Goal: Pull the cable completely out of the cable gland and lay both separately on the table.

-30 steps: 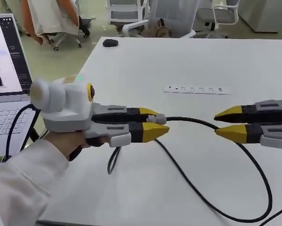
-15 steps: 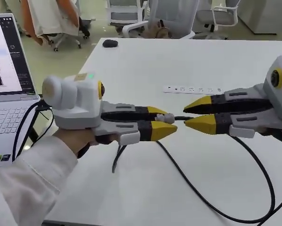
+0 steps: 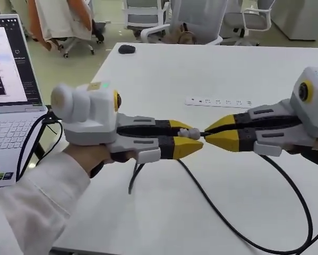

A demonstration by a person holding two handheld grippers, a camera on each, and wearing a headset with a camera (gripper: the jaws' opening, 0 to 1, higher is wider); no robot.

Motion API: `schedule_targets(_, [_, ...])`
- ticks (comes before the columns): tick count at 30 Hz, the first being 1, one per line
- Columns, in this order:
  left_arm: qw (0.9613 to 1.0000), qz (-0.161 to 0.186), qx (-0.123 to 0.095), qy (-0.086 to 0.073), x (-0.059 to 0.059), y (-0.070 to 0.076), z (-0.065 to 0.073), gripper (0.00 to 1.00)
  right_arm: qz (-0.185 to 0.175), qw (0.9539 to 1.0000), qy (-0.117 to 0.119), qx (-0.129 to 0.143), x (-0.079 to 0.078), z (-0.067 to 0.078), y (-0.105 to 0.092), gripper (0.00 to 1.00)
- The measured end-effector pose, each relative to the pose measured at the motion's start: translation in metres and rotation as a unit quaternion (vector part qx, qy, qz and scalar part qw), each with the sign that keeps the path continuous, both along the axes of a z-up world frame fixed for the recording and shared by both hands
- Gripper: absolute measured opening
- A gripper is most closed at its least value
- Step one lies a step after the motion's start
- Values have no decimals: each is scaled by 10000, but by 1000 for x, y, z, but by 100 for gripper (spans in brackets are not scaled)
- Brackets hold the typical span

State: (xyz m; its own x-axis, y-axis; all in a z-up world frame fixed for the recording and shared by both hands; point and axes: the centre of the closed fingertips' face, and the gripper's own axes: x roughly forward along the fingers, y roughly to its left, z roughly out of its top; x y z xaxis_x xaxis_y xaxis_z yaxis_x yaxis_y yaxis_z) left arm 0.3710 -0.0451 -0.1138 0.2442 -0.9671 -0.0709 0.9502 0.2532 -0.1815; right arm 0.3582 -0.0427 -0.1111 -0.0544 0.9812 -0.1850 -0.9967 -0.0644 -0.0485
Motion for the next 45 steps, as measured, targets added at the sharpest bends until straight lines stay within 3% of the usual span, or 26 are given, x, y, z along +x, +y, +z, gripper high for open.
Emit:
schedule_targets(15, [9999, 95, 45, -14, 3, 7, -2, 18, -137, 9999, -62, 0, 6, -3, -8, 4])
schedule_targets(25, [9998, 188, 40, 26, 8, 15, -5, 18, -469, 9986, -32, -255, 20, -21, -33, 4])
schedule_targets(35, [9997, 223, 11, 49, 11, 17, -7, 18, -908, 9944, 53, -546, 31, -44, -68, 4])
schedule_targets(45, [9997, 213, 4, 73, 14, 14, -8, 18, -1132, 9916, 157, -613, 34, -53, -78, 4])
